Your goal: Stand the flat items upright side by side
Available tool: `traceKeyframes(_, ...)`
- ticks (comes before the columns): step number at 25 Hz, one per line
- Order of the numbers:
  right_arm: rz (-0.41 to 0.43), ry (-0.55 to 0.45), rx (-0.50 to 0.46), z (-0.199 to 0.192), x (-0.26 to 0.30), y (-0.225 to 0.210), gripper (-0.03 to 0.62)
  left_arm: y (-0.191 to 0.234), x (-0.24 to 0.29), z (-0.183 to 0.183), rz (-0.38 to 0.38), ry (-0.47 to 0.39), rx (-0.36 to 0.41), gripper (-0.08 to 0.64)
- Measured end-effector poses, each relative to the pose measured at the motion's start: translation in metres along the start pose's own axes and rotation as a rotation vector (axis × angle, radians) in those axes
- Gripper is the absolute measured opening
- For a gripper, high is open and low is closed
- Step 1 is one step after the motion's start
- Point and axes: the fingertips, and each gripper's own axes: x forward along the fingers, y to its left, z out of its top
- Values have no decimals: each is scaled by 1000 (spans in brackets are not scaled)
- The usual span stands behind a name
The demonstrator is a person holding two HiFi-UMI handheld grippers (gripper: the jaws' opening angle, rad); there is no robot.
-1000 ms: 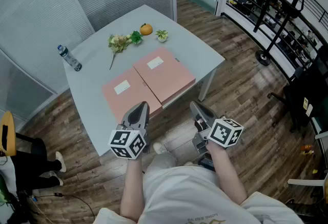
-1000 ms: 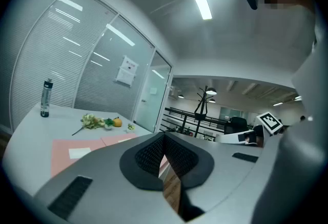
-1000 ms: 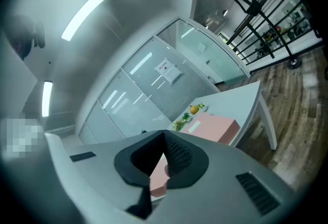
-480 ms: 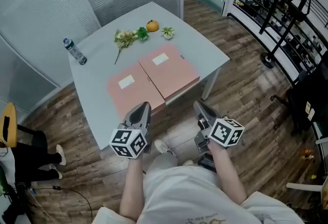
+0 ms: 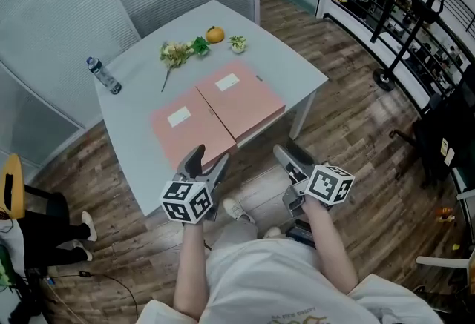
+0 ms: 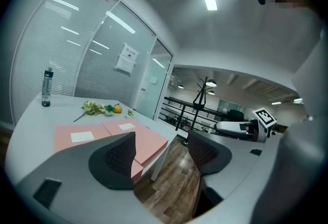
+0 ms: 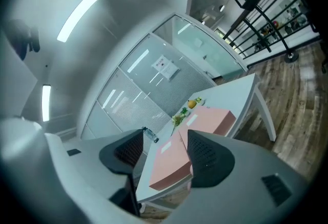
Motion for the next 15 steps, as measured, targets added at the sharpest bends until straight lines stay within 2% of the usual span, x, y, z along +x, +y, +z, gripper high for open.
traceKeyframes(10,-60,63,82,-22,8,-29,267,11,2,-23,34,112,87,314)
traceKeyframes(15,-112,78,100,-22,36,-54,267,35,29,-35,16,191,107,318)
